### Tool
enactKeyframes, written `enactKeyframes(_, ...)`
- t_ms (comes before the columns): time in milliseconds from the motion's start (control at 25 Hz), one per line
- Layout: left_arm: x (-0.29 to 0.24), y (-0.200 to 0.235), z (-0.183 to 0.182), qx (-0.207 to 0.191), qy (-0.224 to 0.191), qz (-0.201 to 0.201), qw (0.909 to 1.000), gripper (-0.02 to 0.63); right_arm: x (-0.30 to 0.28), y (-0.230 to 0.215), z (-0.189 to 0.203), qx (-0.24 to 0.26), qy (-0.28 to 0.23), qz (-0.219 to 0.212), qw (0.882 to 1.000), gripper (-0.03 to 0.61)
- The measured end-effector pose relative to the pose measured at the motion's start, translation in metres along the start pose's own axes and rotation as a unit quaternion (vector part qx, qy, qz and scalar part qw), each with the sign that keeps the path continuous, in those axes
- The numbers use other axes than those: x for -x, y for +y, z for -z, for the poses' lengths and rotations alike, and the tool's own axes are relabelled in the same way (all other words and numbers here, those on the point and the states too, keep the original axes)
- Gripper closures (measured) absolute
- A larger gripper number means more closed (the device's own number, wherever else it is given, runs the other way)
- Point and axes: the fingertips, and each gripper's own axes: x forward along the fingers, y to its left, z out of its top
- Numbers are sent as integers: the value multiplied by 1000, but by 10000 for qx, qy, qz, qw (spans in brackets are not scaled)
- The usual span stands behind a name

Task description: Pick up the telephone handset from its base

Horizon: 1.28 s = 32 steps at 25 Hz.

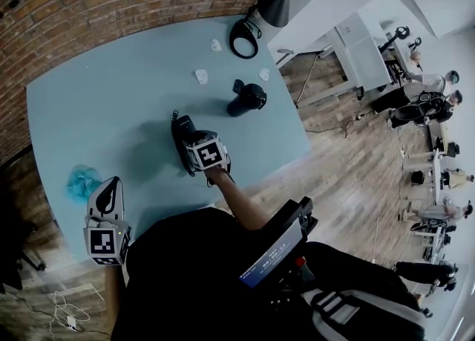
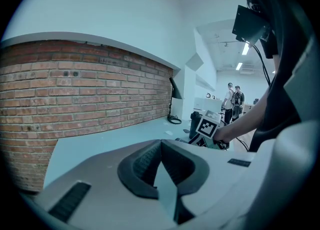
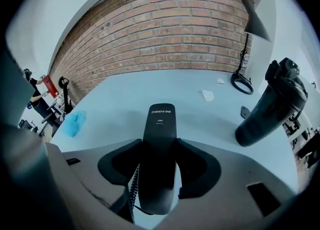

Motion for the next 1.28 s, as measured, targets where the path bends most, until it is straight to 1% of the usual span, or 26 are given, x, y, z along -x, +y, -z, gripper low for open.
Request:
enactKeyframes(280, -2, -3, 0, -4, -18, 30, 10000, 589, 3, -3, -6, -147, -174, -89, 9997, 362)
enactKeyframes(640, -5, -9, -3, -42, -28, 122, 9999, 589, 14, -10, -15, -292, -332, -49, 9990, 362)
enactKeyframes(720, -5, -10, -3, -112, -16, 124, 9999, 589, 15, -10, -16, -313, -358, -49, 9989, 362)
enactKeyframes(880, -6, -15, -2, -392, 60, 183, 9990, 589, 17, -11, -21, -311, -431, -75, 9986, 362)
enactKeyframes(1000, -7, -18, -3, -385, 67, 239, 9989, 589, 21, -12, -29, -272, -510, -29, 9983, 362)
enactKeyframes(1080, -7, -20, -3, -388, 75, 266, 9989, 589, 23, -10, -34, -249, -578, -70, 9980, 362)
enactKeyframes(1280, -9, -25, -1, -475, 79, 371, 9981, 589, 34, -14, -53, -271, -816, -61, 9963, 362)
